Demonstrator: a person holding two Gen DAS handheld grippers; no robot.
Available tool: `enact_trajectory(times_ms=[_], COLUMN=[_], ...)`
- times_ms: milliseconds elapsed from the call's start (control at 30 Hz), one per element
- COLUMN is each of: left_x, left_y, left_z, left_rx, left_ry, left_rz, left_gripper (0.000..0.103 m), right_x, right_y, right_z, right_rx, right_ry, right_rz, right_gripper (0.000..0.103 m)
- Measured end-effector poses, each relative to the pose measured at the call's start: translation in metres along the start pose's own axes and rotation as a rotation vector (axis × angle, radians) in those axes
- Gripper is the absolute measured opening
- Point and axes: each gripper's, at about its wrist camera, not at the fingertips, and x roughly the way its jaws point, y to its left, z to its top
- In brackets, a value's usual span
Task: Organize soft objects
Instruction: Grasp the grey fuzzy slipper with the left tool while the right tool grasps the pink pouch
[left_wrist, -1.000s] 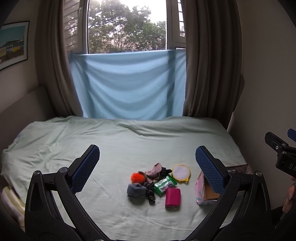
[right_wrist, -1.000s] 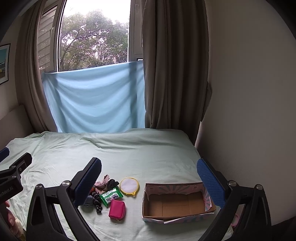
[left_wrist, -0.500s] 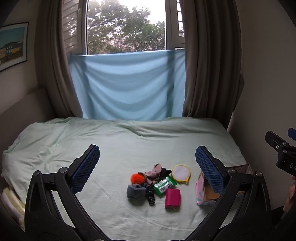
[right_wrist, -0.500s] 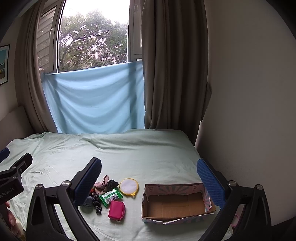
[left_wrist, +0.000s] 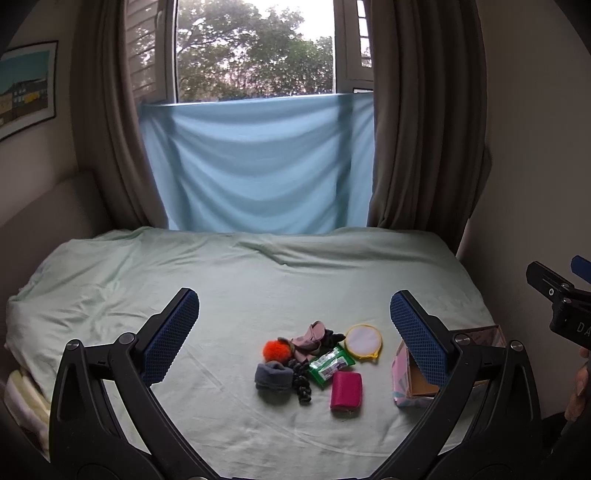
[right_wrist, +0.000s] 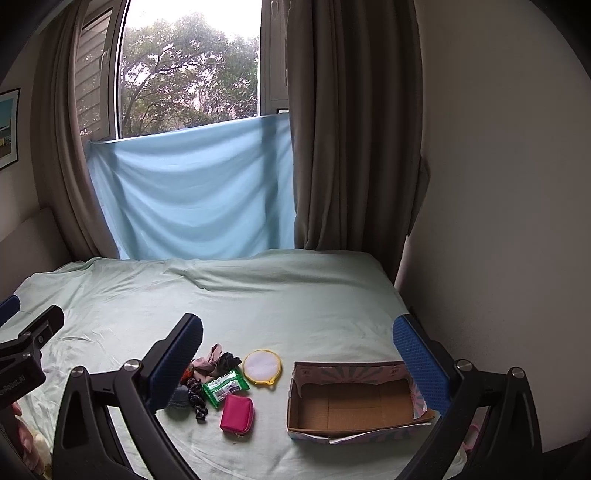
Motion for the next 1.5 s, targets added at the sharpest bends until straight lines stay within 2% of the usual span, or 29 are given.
enact_trajectory(times_ms=[167,267,367,667,867,1067,1300,1500], left_x=[0.023,0.045,0.073,0.177,0.256,0.327,0.371,0.392], left_y=[0.023,0.044,0.062,0.094,0.102,0.094,0.076,0.069], left_z=[-0.022,-0.043,-0.063,-0.129,-0.173,-0.218,-0.259,-0.275], left_rx=[-0.013,-0.001,0.026,0.131,0.131,0.113,0.144,0.156], left_ry=[0.062,0.112,0.165,0.268,0.323,0.368,0.430,0.451], left_rz=[0.027,0.013,-0.027,-0.175,-0.237,-0.267,-0.284,-0.269], left_gripper=[0.103,0.103,0.103,0.103,0.103,0.103,0.103,0.103], right_x=[0.021,0.036,0.057,0.134,0.191,0.256,0.319,0.352], right_y=[0.017,0.036,0.056,0.113,0.133,0.139,0.138,0.127], right_z=[-0.011,-0.026,-0.051,-0.127,-0.176,-0.225,-0.265,-0.286], right_rx=[-0.020,-0.016,0.013,0.091,0.084,0.085,0.057,0.116], right_ry=[0.046,0.071,0.124,0.236,0.262,0.328,0.398,0.442], right_rz=[0.046,0.053,0.054,-0.037,-0.085,-0.099,-0.106,-0.097], right_gripper=[0.103,0.103,0.103,0.103,0.103,0.102,0.099,0.099])
